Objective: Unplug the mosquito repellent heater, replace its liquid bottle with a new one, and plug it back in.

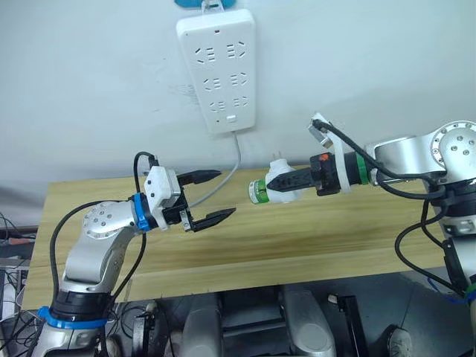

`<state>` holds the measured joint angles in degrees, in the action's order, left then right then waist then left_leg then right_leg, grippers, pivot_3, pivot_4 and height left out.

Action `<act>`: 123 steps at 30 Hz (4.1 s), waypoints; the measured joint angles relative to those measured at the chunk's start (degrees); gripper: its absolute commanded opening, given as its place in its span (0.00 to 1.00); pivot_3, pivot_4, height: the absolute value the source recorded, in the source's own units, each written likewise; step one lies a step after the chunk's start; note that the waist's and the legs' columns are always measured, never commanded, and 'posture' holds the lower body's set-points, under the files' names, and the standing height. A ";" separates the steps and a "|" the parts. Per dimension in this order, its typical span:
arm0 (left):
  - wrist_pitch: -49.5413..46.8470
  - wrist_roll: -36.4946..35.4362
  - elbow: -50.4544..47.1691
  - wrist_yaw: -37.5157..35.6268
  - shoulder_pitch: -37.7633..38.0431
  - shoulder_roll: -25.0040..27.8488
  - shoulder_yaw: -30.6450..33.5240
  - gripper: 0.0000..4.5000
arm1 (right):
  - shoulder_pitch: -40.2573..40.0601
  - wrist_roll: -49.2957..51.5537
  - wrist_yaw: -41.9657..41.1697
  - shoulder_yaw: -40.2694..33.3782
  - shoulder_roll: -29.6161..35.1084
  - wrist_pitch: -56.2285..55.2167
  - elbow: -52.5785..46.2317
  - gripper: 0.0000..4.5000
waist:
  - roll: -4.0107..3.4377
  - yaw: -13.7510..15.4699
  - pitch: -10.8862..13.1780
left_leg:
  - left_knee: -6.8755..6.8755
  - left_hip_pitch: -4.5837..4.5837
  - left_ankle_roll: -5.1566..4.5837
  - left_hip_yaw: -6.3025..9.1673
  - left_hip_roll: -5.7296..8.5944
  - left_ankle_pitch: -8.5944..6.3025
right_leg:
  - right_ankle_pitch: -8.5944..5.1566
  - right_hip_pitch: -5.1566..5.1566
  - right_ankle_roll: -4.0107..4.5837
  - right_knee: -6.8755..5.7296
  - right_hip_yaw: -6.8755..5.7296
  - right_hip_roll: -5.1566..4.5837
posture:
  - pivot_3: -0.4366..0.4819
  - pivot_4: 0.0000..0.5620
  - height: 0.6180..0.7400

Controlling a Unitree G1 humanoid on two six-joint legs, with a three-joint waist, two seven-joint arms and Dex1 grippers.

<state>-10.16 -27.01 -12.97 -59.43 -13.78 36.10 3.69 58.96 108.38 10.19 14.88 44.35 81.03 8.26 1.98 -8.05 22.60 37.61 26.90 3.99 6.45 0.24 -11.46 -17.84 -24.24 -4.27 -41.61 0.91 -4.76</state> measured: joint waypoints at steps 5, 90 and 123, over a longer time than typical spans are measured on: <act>-4.26 0.27 -2.37 1.76 1.07 1.08 -0.21 0.99 | -0.48 -4.10 -0.27 0.34 -0.37 1.38 -0.68 0.68 | -0.02 0.09 -1.17 | 0.00 -0.02 0.00 0.00 0.01 0.00 | 0.00 0.01 0.00 -0.01 0.00 0.00 | 0.27 0.46 0.92; 7.15 22.36 14.66 3.60 -14.15 -10.19 -19.26 0.50 | 2.98 -17.59 2.83 -3.72 -11.37 10.97 3.24 0.68 | -0.04 -0.49 -2.81 | 0.05 -0.06 -0.02 -0.01 0.02 0.00 | 0.00 0.04 0.00 -0.08 0.03 0.02 | 0.23 0.49 0.92; 9.01 22.30 15.79 3.74 -13.83 -10.53 -19.14 0.50 | 2.76 -15.60 3.33 -5.94 -10.81 10.71 2.21 0.99 | -0.04 -0.81 -2.81 | 0.05 -0.06 -0.02 -0.01 0.02 -0.01 | 0.00 0.04 0.00 -0.07 0.02 0.02 | 0.22 0.49 0.92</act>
<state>-1.14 -4.71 2.81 -55.69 -27.61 25.57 -15.45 61.72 92.79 13.51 8.93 33.54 91.74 10.47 1.93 -8.85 19.79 37.66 26.84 3.97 6.45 0.26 -11.46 -17.84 -24.19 -4.27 -41.68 0.93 -4.73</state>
